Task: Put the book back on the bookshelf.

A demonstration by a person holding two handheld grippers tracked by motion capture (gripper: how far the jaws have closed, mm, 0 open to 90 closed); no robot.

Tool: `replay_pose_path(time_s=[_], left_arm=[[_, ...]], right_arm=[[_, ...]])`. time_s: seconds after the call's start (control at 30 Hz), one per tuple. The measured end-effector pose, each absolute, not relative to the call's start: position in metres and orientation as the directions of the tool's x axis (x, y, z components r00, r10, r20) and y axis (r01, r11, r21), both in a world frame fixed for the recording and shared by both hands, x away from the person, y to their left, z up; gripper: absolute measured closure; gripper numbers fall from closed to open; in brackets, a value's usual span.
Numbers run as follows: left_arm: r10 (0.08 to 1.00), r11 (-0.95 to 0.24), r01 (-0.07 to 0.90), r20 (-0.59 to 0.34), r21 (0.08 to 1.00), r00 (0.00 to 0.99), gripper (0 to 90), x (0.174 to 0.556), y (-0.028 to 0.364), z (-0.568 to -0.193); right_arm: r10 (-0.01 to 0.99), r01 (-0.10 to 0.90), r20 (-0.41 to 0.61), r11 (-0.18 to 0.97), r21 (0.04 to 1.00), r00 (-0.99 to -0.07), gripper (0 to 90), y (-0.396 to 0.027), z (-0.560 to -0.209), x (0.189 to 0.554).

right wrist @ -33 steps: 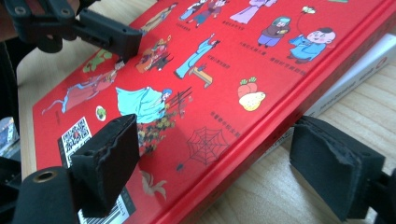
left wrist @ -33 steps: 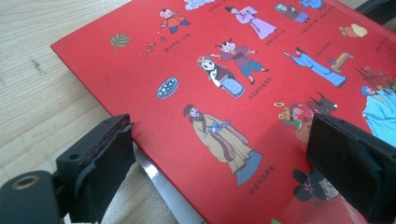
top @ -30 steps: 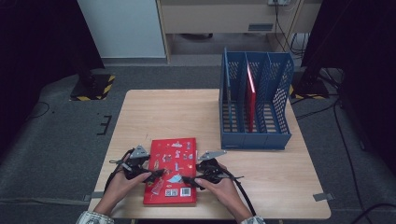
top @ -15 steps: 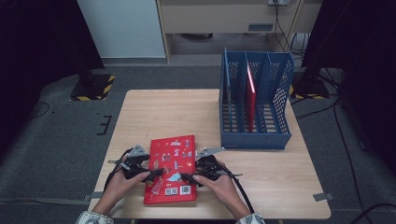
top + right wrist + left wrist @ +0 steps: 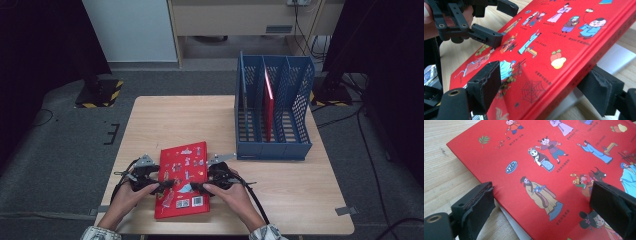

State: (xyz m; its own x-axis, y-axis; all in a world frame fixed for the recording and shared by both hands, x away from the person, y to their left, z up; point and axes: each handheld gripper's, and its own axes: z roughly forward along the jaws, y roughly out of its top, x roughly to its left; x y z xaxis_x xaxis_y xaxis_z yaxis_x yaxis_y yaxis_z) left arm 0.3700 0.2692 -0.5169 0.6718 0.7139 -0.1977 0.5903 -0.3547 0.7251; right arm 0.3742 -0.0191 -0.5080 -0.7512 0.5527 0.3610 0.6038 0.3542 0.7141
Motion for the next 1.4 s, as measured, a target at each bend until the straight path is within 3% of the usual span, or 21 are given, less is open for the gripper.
replay_pose_path(time_s=[0.37, 0.53, 0.87, 1.4], left_arm=[[0.716, -0.351, 0.583, -0.191, 0.733, 0.672, 4.6, 0.370, 0.270, -0.516], [0.723, -0.356, 0.581, -0.179, 0.732, 0.667, 0.0, 0.370, 0.270, -0.516], [0.723, -0.327, 0.606, -0.221, 0.725, 0.655, 0.0, 0.372, 0.273, -0.516], [0.734, -0.287, 0.639, -0.265, 0.713, 0.625, 0.0, 0.375, 0.281, -0.519]], right_arm=[[0.554, 0.610, 0.363, 0.361, 0.705, -0.749, 22.0, -0.009, -0.507, 0.382], [0.562, 0.601, 0.355, 0.344, 0.722, -0.748, 31.3, -0.012, -0.503, 0.381], [0.551, 0.607, 0.386, 0.298, 0.737, -0.740, 39.9, -0.017, -0.500, 0.383], [0.538, 0.603, 0.396, 0.287, 0.744, -0.744, 42.3, -0.018, -0.498, 0.384]])
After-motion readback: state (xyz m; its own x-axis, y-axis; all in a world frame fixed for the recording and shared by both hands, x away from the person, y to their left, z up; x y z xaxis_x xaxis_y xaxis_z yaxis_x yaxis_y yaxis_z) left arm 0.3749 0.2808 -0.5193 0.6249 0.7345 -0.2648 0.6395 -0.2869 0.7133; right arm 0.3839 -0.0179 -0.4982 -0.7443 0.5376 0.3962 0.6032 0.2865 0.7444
